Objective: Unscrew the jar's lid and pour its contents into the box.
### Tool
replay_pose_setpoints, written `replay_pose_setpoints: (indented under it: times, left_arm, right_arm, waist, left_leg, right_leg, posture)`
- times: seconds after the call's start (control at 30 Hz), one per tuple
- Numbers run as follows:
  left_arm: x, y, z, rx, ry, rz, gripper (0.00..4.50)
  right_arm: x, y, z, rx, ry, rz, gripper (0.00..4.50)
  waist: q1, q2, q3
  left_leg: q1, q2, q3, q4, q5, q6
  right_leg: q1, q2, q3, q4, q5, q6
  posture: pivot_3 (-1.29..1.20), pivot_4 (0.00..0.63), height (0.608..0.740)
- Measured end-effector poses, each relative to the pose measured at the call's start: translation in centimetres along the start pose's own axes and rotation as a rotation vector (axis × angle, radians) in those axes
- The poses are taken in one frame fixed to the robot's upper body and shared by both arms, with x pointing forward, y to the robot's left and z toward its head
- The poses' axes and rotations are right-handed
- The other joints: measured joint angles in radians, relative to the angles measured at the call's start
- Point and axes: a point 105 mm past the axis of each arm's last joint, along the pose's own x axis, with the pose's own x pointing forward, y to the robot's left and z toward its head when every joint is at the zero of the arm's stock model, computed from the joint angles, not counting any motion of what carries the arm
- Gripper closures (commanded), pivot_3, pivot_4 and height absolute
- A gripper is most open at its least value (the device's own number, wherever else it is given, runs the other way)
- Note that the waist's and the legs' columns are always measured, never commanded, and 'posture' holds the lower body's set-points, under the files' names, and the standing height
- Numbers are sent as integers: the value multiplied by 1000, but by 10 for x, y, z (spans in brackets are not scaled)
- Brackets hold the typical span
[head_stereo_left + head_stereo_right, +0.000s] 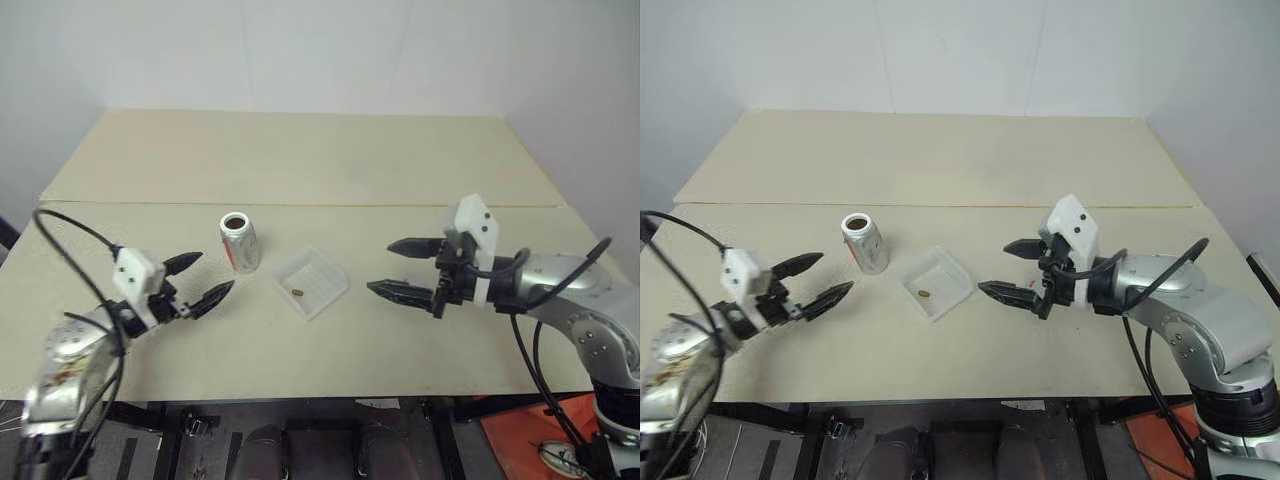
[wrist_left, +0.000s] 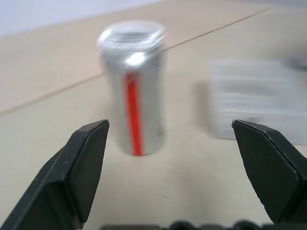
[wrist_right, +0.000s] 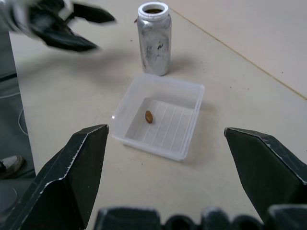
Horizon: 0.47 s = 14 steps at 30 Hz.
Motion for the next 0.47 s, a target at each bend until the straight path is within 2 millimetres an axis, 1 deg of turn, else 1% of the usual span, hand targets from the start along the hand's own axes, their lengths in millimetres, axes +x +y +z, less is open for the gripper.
replay_pose_setpoints:
  times: [0.1,0.23,0.33,0.4,0.47]
  left_arm:
    - [-19,1,24,44,-1,-70,46]
    - [-30,2,39,60,-11,-107,46]
    - [-31,1,38,54,-7,-98,46]
    - [-33,0,34,38,5,-82,46]
    - [-31,-2,35,35,6,-70,46]
  right_arm:
    - [-2,1,-3,-39,-18,-2,0]
    - [-10,5,-6,-91,-63,15,0]
    - [-15,5,-4,-122,-80,18,0]
    - [-16,4,-4,-133,-81,7,0]
    - [-16,3,-4,-139,-79,1,0]
  waist:
    - [2,1,1]
    - [4,1,1]
    - [4,1,1]
    - [2,1,1]
    - [3,1,1]
  left_leg:
    - [2,0,1,0,0,0]
    - [3,0,1,-1,0,0]
    - [5,0,2,-1,0,-1]
    - [6,0,3,-2,-1,-1]
    - [8,0,2,-2,-1,-1]
  right_leg:
    - [1,0,0,0,-1,0]
    - [2,0,0,0,-1,0]
    - [4,1,0,0,-1,0]
    - [4,1,1,0,-1,0]
    - [5,1,1,0,-1,-1]
  posture:
    - [0,150,740]
    - [0,150,740]
    - [0,150,740]
    - [0,150,740]
    - [0,150,740]
